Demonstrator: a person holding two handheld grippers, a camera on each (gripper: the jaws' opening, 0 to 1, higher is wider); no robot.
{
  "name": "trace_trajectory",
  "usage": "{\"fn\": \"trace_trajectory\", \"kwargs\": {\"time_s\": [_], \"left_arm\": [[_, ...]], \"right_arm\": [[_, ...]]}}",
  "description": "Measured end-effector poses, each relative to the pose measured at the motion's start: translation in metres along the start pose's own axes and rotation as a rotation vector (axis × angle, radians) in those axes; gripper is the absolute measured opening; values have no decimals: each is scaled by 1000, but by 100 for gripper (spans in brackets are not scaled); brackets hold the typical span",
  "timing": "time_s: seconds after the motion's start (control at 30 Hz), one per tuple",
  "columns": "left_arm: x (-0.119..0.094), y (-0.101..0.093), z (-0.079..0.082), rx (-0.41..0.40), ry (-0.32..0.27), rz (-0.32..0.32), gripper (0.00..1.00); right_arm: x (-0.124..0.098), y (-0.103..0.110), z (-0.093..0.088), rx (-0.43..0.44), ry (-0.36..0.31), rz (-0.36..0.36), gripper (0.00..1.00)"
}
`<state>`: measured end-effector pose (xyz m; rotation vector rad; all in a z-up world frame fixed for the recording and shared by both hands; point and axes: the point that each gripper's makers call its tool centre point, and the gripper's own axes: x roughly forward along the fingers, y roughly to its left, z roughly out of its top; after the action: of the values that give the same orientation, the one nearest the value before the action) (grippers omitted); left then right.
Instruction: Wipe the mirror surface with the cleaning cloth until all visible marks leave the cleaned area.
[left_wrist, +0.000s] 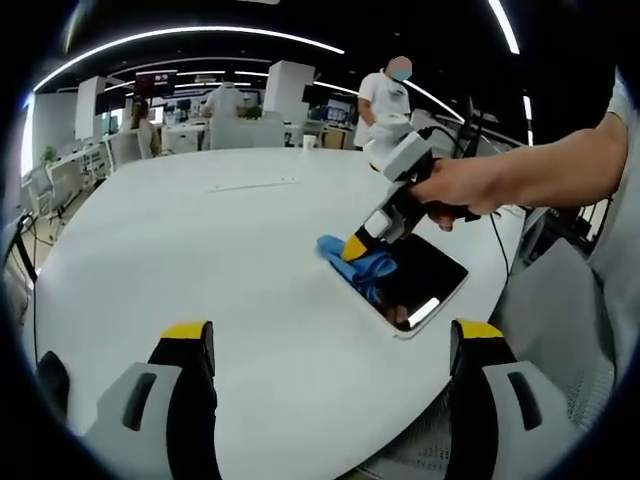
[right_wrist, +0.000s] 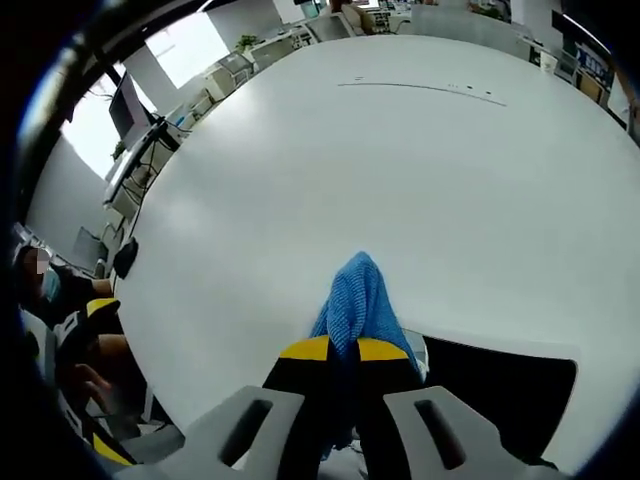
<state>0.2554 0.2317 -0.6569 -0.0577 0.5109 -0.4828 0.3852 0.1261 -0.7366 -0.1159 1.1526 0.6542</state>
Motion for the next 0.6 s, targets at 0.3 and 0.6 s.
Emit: {"fn": "trace_trajectory", "kwargs": {"time_s": [0.3,0.6], "left_arm": [[4,-9,1,3,-1,-13,97],[7,-22,-2,22,12,-24,96]], "right_arm": [[-2,1,-6,-11,-1,-5,2],[-6,4,-15,-6,-1,10,2]]}}
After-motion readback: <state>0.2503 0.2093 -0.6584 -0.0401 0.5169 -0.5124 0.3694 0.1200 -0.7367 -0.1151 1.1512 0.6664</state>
